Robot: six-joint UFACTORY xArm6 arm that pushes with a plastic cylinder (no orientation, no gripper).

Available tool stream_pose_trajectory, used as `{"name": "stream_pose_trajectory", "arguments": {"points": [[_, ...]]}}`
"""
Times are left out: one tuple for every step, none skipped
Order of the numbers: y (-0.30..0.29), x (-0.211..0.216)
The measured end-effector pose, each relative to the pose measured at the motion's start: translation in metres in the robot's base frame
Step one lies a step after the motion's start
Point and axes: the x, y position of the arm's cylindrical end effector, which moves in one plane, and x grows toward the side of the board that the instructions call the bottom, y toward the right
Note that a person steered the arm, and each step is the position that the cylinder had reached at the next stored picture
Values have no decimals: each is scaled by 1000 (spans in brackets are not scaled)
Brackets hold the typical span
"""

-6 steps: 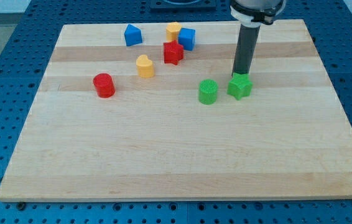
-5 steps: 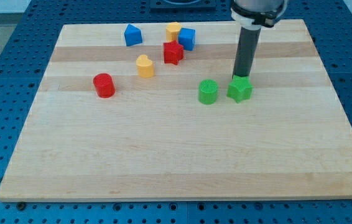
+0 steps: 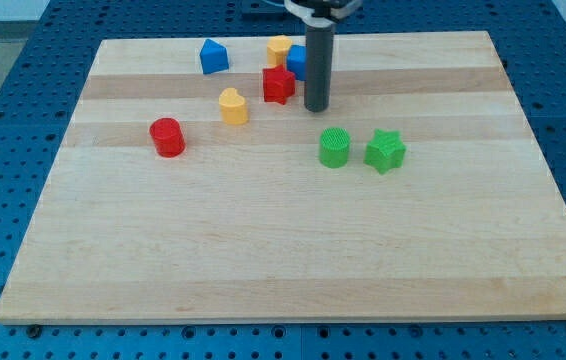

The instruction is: Move the blue cube to the right of the yellow hexagon

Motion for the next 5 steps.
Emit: {"name": "stream_pose_trajectory", "arguments": {"points": [[-1,-36],[-1,-64],[-1,-75],[-10,-75],[-22,-72]]}}
